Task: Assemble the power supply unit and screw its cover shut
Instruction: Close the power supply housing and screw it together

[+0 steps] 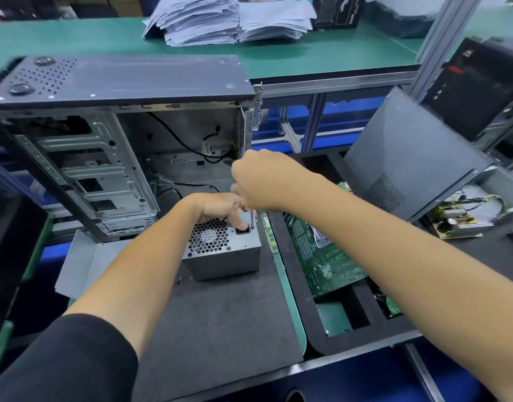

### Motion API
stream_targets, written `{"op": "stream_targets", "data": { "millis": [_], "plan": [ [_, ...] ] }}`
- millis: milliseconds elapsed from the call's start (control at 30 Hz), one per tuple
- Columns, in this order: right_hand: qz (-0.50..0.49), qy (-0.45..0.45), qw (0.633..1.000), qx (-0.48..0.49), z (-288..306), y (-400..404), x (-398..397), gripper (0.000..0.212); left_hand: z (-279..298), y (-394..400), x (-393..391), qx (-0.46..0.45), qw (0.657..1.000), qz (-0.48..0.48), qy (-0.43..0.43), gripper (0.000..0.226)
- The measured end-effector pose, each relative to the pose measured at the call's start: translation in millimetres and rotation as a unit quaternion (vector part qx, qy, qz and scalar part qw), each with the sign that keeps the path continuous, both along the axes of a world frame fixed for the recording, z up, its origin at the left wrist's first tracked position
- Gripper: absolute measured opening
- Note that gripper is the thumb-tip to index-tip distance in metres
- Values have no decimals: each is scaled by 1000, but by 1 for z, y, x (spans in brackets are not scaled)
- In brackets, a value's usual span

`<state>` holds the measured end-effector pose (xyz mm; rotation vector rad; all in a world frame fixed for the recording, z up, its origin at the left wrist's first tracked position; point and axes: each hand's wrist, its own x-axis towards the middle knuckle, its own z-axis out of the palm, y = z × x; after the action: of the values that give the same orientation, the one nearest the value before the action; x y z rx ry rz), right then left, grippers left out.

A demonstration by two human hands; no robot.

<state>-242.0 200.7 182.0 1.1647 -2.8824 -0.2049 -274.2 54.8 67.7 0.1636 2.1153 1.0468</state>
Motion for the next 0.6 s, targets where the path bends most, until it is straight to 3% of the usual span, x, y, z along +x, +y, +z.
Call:
{"op": "stream_targets", "data": {
  "millis": [100,233,300,433,533,600],
  "plan": [
    [-2,10,1000,16,-2,2,1,21,1,0,0,20,1000,9,-8,37],
    [41,-102,994,-3,2,4,-3,19,1,0,0,17,1000,11,-5,30],
    [33,-51,998,-4,1,3,-1,14,2,1,1,2,1000,7,7,22],
    [-6,35,999,16,-2,6,-1,28,2,2,1,10,1000,2,10,27],
    [17,-85,995,44,5,10,-2,20,1,2,1,21,1000,18,-2,33],
    [43,-124,990,45,7,10,-3,15,2,1,2,26,1000,11,-7,24]
  ]
}}
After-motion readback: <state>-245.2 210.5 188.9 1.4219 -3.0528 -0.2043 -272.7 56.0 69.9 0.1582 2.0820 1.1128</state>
